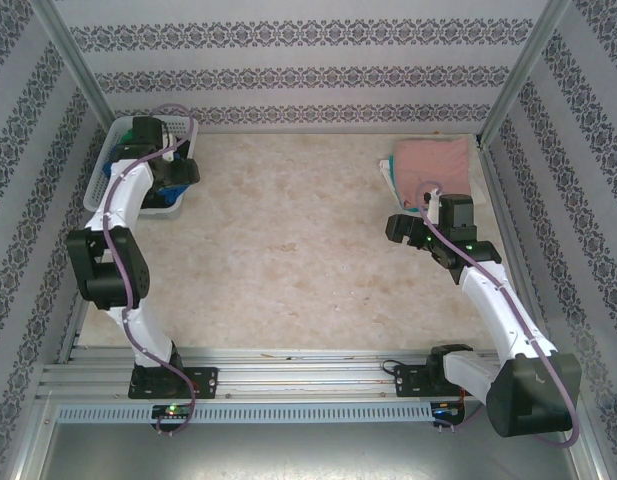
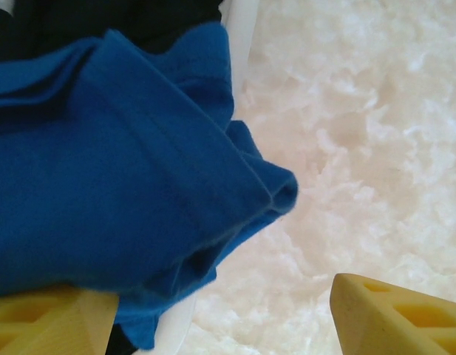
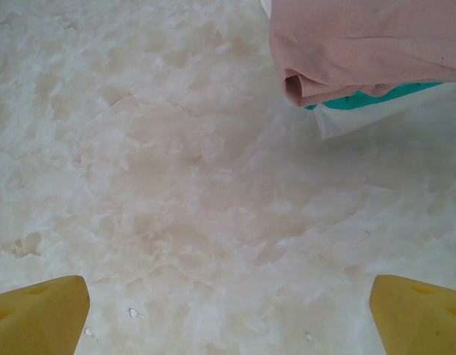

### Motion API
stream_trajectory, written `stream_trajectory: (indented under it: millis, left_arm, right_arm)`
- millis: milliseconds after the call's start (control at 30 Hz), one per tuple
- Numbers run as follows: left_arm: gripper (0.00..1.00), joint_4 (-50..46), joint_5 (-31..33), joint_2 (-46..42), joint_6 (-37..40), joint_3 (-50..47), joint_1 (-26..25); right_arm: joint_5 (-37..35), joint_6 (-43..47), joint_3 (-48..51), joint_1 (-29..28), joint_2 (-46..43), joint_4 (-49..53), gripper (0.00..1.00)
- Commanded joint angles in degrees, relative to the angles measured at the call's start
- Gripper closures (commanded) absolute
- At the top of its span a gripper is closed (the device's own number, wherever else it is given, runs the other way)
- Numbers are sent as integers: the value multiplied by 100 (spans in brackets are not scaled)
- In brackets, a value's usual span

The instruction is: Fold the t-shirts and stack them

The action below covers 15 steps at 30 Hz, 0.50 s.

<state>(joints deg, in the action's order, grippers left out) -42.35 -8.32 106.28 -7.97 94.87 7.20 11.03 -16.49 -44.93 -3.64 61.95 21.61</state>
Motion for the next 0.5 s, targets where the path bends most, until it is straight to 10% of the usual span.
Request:
stream_trajectory:
  millis: [0, 200, 400, 467]
  left_arm:
    - [28, 95, 156, 244, 56, 294, -82]
    - [44, -125, 384, 646, 111, 805, -85]
    - [99, -545, 535, 520, 327, 1601, -87]
    - [100, -642, 627, 390, 411, 1984, -87]
  right_arm:
    - [4, 85, 59, -65, -17, 23, 2]
    - [-11, 93, 47, -58, 2, 8, 3]
    - [-35, 111, 71, -54, -23, 1, 2]
    - [-55, 113, 97, -54, -34, -9, 3]
